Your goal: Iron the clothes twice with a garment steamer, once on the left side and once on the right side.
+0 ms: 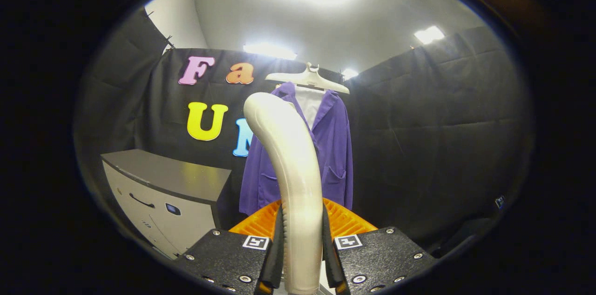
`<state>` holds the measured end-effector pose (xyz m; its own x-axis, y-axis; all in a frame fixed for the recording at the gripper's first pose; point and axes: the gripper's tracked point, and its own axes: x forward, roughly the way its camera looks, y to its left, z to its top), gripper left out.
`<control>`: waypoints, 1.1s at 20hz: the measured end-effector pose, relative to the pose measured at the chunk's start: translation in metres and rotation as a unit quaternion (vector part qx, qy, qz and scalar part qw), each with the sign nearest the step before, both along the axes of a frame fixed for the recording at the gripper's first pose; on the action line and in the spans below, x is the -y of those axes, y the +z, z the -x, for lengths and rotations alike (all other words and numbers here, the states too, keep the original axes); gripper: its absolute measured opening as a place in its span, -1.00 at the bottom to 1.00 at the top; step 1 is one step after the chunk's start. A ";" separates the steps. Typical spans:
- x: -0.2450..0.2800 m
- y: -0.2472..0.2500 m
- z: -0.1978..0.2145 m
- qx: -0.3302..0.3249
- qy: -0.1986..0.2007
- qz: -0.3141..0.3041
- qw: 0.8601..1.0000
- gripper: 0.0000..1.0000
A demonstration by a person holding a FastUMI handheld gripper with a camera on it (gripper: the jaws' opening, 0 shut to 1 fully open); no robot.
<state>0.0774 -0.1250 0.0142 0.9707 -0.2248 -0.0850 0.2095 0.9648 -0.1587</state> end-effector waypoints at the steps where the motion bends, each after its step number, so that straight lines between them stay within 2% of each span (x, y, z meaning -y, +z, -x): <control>1: -0.003 -0.001 0.005 -0.002 0.001 0.003 1.000 -0.27; 10: -0.051 -0.011 0.028 -0.017 0.012 -0.002 1.000 -0.27; 22: -0.081 -0.007 0.047 -0.012 0.008 0.004 1.000 -0.27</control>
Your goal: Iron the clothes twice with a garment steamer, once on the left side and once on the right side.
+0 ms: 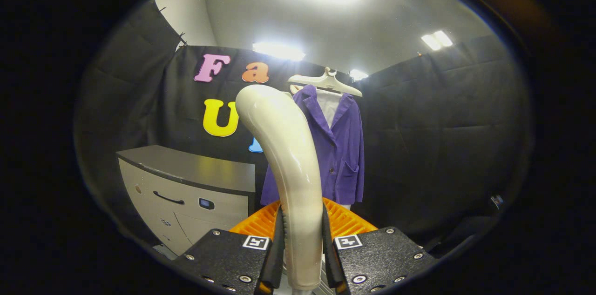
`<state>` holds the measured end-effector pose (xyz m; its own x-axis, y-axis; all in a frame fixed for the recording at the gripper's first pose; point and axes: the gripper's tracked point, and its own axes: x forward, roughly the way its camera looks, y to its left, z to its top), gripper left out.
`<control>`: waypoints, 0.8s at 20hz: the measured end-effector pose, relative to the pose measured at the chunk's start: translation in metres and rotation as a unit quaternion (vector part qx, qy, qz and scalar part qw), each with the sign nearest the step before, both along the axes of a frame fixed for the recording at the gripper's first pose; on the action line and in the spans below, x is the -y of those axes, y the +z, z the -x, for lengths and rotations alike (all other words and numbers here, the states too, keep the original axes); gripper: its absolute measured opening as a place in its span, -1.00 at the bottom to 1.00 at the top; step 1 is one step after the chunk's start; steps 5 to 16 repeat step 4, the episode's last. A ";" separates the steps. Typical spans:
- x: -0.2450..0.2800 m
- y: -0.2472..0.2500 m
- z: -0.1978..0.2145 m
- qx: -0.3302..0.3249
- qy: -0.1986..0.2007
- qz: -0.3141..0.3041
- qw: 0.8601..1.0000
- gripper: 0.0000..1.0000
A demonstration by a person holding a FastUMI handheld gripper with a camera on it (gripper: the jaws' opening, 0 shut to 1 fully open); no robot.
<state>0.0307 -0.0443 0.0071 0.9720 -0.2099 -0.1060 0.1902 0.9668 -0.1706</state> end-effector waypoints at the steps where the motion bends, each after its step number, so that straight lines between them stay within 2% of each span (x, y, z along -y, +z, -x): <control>1: -0.001 0.000 0.001 0.001 0.000 -0.001 1.000 -0.27; 16: -0.005 -0.001 0.003 -0.001 0.002 -0.001 1.000 -0.27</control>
